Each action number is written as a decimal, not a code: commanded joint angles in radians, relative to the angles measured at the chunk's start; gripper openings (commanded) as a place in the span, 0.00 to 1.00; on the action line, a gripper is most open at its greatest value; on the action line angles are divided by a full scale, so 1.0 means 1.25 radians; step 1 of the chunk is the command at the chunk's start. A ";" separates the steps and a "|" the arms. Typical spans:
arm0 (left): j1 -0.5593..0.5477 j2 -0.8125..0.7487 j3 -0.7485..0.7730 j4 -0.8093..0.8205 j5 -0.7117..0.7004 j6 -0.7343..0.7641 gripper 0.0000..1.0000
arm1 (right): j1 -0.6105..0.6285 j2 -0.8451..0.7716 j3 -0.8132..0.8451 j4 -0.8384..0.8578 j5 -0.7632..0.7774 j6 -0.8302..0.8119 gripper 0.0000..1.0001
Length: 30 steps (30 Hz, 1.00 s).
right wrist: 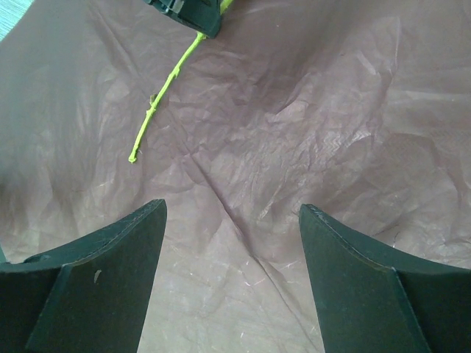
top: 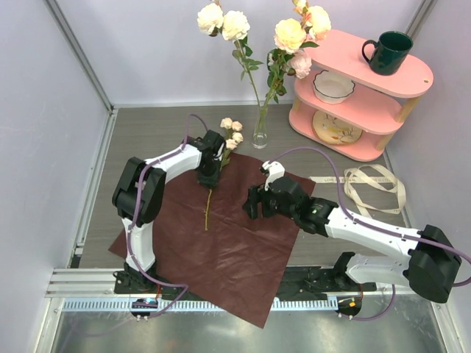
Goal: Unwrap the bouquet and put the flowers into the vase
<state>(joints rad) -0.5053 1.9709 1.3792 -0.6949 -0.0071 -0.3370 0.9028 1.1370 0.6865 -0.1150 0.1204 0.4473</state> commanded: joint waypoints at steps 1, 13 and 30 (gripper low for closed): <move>-0.009 -0.025 -0.015 -0.004 -0.003 0.009 0.15 | 0.001 0.018 0.017 0.018 0.013 -0.002 0.79; -0.009 -0.427 -0.032 -0.017 -0.183 -0.128 0.00 | -0.002 0.029 0.035 0.026 0.029 0.008 0.79; -0.008 -1.289 -0.668 0.421 0.086 -0.249 0.00 | -0.009 0.225 0.279 0.218 -0.424 -0.011 0.81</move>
<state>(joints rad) -0.5125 0.4683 0.6300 -0.4152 -0.1509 -0.6285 0.8879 1.3731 0.9016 -0.0029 -0.1528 0.4458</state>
